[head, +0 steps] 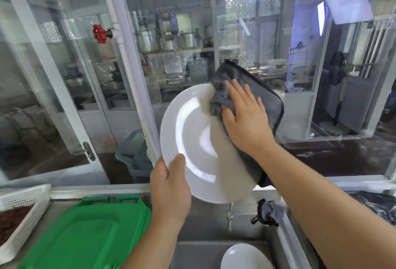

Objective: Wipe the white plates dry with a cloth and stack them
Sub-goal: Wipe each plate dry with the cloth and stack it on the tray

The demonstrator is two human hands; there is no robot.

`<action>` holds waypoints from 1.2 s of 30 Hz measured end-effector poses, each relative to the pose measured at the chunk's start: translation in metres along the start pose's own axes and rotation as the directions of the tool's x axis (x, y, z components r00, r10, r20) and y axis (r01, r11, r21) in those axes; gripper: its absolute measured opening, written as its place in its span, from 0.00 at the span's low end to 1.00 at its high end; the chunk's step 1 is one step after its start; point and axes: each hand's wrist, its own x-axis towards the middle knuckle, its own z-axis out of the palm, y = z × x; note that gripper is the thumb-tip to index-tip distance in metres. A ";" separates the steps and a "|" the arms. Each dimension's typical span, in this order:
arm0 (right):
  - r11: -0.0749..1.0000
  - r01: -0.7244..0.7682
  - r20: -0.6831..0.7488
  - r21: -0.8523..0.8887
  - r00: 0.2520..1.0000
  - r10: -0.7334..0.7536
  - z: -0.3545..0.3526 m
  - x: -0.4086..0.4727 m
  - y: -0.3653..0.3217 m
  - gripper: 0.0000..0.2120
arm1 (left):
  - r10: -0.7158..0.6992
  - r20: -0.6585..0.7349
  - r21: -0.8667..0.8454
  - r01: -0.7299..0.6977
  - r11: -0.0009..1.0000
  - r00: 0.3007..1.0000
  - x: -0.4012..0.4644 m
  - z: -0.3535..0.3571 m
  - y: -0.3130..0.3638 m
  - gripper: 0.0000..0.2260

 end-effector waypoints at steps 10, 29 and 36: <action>0.351 -0.534 0.214 0.769 0.732 0.646 0.002 -0.047 0.020 0.14 | 0.018 -0.061 -0.065 -0.022 0.998 0.998 0.010 0.005 0.001 0.11; 0.138 -0.499 0.288 0.855 0.680 0.674 0.013 -0.103 0.029 0.10 | -0.233 0.114 -0.176 0.250 0.952 0.966 -0.006 0.004 -0.028 0.12; 0.428 -0.516 0.253 0.742 0.806 0.535 -0.016 -0.082 0.053 0.09 | -0.327 0.275 0.026 0.333 0.943 0.904 0.052 -0.026 0.006 0.10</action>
